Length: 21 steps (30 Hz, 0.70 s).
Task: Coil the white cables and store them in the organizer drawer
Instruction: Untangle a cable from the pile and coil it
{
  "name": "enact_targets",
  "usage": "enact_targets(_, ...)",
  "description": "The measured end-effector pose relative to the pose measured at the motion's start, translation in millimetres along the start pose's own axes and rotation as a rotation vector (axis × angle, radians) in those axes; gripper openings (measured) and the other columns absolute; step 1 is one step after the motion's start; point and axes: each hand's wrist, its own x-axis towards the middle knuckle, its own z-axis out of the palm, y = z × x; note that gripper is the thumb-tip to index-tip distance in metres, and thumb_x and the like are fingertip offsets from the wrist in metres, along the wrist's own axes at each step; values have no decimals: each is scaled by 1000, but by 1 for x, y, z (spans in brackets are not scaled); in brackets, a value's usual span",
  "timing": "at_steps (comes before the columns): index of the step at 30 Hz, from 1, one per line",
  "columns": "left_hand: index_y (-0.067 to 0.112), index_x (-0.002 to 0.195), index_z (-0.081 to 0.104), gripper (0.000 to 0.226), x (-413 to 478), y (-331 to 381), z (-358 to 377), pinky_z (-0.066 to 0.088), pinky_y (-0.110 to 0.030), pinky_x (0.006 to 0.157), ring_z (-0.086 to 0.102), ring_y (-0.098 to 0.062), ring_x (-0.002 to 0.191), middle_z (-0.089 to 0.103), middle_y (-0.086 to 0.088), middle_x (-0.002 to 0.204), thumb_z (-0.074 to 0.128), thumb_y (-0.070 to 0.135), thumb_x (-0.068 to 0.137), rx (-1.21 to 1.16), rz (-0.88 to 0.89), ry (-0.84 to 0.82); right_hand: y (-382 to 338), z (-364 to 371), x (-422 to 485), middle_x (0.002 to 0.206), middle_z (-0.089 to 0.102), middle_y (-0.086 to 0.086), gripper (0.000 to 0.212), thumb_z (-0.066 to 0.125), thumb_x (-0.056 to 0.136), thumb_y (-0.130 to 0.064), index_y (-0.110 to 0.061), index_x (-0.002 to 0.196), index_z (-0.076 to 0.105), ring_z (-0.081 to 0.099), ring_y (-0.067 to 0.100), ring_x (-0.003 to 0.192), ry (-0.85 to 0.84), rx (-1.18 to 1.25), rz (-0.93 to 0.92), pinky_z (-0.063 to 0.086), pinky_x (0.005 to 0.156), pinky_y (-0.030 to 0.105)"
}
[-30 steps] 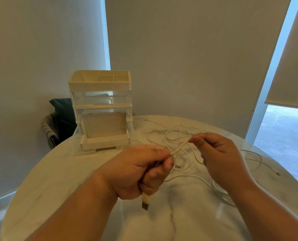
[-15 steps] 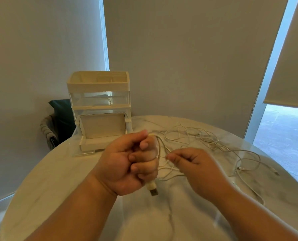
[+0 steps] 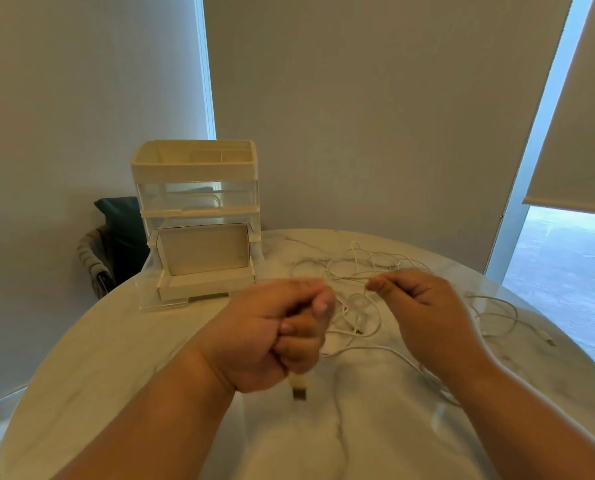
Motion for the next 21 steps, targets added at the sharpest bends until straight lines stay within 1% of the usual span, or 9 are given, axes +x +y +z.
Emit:
enact_targets(3,14,73,60,26,1,8,-9,24,-24,49,29,-8,44,35,7,52,48,29,91,-114,239,100,4,13,-6,94,77,-2,15,65,94,-30,-25,97,79,68,8,91,-318,-81,15,53,79,26)
enact_targets(5,13,76,61,24,-2,13,-14,29,-24,49,31,-8,47,36,6,56,45,22,92,-207,334,130,3,24,-14,114,73,-12,23,60,99,-25,-29,117,73,61,-6,108,-498,-107,-22,45,90,8)
enact_targets(7,12,78,63,24,-3,16,-14,32,-22,48,34,-7,47,38,7,58,42,18,88,-323,389,183,5,33,-20,126,62,-28,38,53,102,-28,-53,130,57,52,-15,118,-615,-198,-109,36,101,8)
enact_targets(9,10,82,64,26,1,15,-12,35,-22,48,38,-8,49,41,6,60,39,13,87,-357,432,272,5,40,-26,102,63,-27,39,50,99,-32,-69,112,51,56,-9,98,-726,-325,-175,44,92,20)
enact_targets(10,9,86,64,24,3,15,-11,38,-23,50,41,-9,51,44,4,62,40,9,88,-317,446,326,2,43,-29,90,61,-21,32,50,97,-31,-61,105,55,57,-4,87,-747,-333,-184,48,84,25)
enact_targets(12,6,96,64,25,6,12,-13,46,-27,60,55,-14,59,57,-4,68,39,5,95,-138,438,441,-4,42,-32,84,63,-13,16,52,96,-29,-34,107,63,60,3,80,-693,-297,-199,52,80,31)
enact_targets(14,5,103,65,29,6,9,-17,54,-31,72,68,-21,74,69,-10,79,37,4,101,135,398,524,-11,33,-28,84,68,-8,14,57,96,-31,-22,101,68,62,7,80,-530,-298,-248,51,76,30)
enact_targets(17,10,109,68,30,6,-1,-12,54,-23,79,71,-13,91,75,-4,94,41,0,101,693,318,467,-19,15,-23,76,65,-18,13,64,91,-34,-30,80,70,61,6,73,-332,-318,-299,45,61,19)
enact_targets(21,7,111,69,26,12,-18,1,44,-8,62,59,6,66,67,14,78,46,1,100,939,221,345,-22,5,-20,78,66,-28,10,67,88,-36,-38,80,73,63,-3,79,-219,-355,-333,45,64,14)
